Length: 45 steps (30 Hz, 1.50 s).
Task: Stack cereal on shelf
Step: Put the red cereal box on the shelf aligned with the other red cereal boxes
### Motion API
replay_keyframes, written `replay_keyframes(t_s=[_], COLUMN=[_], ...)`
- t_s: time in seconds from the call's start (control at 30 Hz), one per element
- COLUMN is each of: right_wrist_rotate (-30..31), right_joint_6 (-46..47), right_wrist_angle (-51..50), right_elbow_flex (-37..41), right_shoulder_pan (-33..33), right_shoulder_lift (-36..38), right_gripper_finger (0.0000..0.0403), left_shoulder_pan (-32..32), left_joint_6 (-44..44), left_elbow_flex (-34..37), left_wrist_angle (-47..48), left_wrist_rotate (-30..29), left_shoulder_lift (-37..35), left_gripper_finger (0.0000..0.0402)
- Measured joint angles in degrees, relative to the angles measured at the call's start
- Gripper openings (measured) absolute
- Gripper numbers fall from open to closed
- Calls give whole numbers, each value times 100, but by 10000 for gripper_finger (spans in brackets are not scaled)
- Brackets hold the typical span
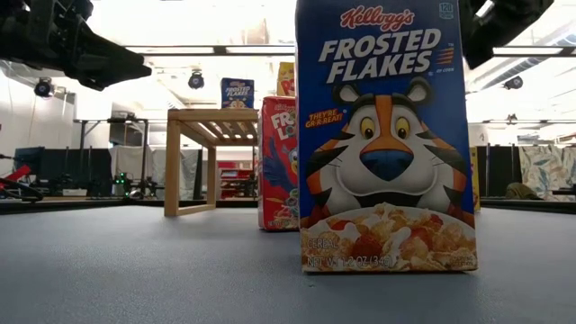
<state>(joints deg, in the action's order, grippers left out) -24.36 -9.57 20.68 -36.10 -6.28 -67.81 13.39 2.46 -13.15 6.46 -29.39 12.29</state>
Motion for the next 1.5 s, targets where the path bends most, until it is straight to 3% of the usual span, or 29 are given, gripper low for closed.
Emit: replay_keyframes(t_s=[0.67, 1.3, 1.5], right_wrist_rotate=[0, 0, 0], right_joint_6=[82, 271, 358], right_wrist_angle=[1809, 2030, 2062], right_elbow_flex=[0, -2, -2], right_shoulder_pan=[417, 454, 467], right_shoulder_lift=[-1769, -1895, -1895], right_gripper_finger=[242, 244, 287], left_shoulder_pan=[0, 0, 1], left_joint_6=[0, 0, 0], left_elbow_flex=[0, 0, 0], left_wrist_angle=[0, 0, 0], left_wrist_rotate=[0, 0, 0], left_shoulder_lift=[0, 0, 0], left_gripper_finger=[231, 231, 231])
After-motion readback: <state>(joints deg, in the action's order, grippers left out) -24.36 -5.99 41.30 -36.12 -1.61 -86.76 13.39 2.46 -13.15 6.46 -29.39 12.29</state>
